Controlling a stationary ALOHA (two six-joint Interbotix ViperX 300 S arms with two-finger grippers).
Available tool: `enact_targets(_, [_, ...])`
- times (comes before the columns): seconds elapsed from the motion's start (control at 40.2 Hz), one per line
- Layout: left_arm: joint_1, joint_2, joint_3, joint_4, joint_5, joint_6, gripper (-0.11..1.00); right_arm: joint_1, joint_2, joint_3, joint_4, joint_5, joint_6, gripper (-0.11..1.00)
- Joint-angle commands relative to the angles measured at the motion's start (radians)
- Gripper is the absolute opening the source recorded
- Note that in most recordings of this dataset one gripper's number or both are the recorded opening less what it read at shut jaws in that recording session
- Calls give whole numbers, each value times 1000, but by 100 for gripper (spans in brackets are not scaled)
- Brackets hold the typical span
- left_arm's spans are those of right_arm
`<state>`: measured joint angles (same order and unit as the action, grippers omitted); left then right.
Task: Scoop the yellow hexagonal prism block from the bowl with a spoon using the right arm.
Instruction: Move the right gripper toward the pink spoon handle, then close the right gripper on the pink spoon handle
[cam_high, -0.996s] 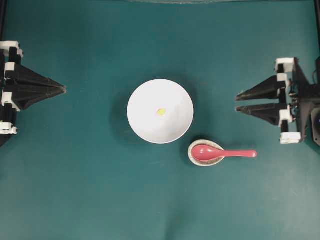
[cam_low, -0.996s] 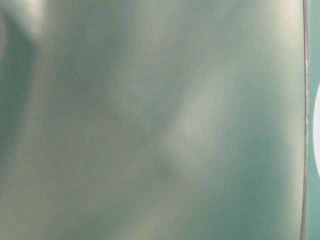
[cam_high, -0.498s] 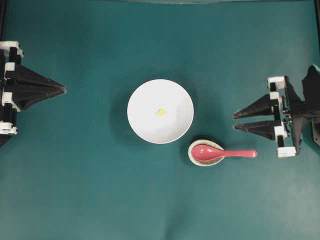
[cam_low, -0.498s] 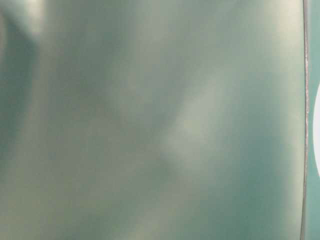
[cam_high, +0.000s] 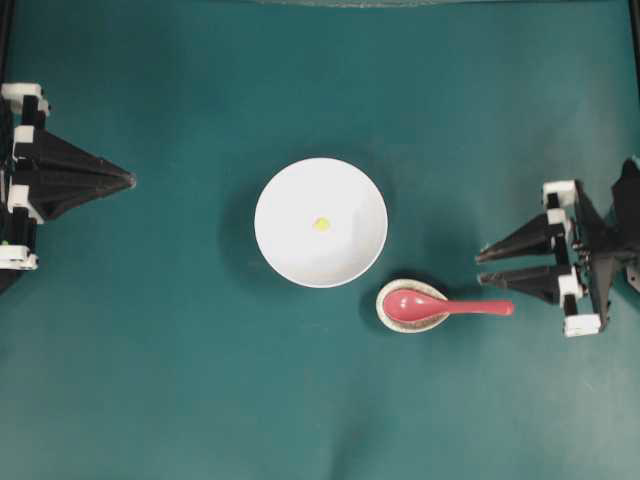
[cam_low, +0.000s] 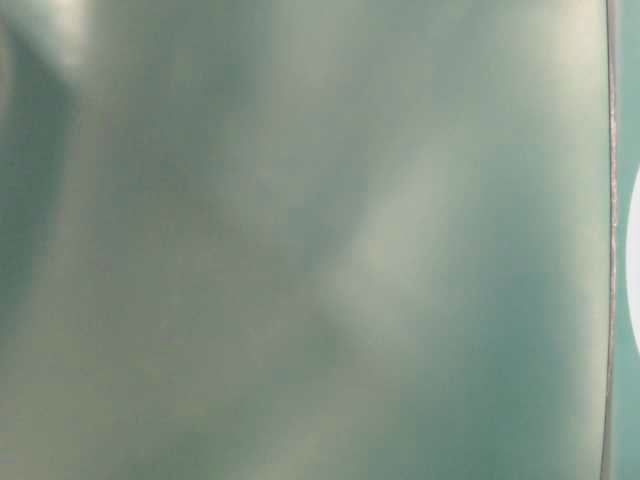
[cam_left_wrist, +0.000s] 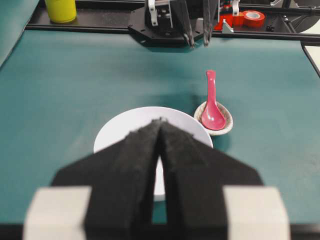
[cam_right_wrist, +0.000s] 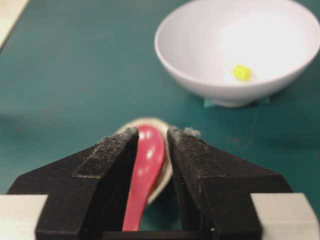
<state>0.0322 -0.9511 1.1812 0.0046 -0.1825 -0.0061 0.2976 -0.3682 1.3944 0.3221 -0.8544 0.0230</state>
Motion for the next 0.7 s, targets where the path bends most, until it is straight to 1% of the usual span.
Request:
enact_targets(0.0, [2, 8, -23, 3, -5, -2, -1, 25, 41, -21, 26, -26, -3, 41])
enact_targets(0.174, [2, 6, -23, 3, -6, -2, -1, 69, 110, -34, 66, -55, -3, 52])
enact_targets(0.249, [2, 8, -21, 3, -6, -2, -1, 91, 138, -35, 84, -67, -3, 55])
enact_targets(0.473, [2, 8, -21, 2, -6, -2, -1, 133, 230, -34, 141, -104, -3, 55])
enact_targets(0.672, [2, 8, -20, 2, -6, -2, -1, 178, 337, -51, 167, -215, 3, 55])
